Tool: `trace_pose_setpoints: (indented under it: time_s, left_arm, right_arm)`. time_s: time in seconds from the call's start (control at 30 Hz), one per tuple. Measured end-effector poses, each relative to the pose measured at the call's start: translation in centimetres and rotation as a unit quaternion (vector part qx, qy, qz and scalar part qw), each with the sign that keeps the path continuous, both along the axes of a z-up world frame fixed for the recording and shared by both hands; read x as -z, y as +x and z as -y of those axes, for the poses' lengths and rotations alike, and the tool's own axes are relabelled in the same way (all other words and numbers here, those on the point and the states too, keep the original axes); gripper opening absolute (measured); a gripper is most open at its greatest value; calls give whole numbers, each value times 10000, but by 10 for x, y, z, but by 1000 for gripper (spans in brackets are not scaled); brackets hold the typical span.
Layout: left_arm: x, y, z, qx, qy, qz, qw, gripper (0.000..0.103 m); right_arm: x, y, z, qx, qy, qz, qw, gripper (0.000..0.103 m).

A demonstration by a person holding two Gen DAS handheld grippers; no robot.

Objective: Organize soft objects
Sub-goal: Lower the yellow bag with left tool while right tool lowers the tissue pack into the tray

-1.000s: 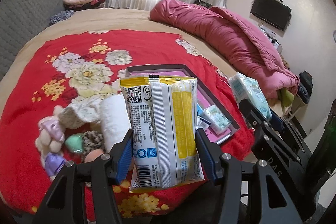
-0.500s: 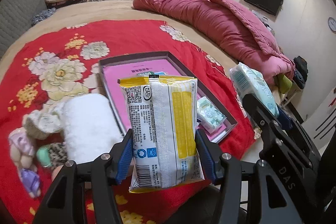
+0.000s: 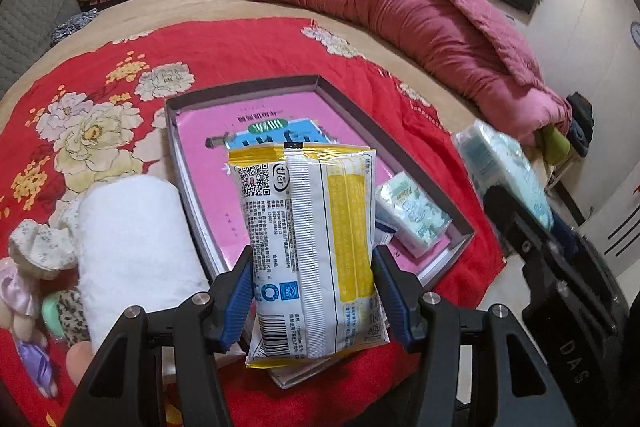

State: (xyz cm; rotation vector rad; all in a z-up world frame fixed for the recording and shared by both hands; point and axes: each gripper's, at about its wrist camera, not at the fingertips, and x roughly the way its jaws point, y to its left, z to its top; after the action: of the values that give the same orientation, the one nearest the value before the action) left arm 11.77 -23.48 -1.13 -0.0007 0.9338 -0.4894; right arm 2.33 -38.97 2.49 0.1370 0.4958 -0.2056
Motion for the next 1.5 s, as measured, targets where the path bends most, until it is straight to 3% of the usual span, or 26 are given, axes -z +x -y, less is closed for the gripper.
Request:
trace_pose_setpoints:
  time_s: [0.23, 0.8, 1.5]
  left_arm:
    - [15, 1, 6, 84, 158, -103, 9998, 57]
    - [25, -10, 21, 530, 818, 219, 9950, 57]
    - [25, -17, 20, 628, 815, 330, 9941, 57]
  right_arm:
    - [8, 8, 4, 28, -45, -109, 9999, 52]
    - [39, 36, 3, -324, 106, -916, 9952, 52]
    - [59, 52, 8, -360, 355, -1469, 9879, 53]
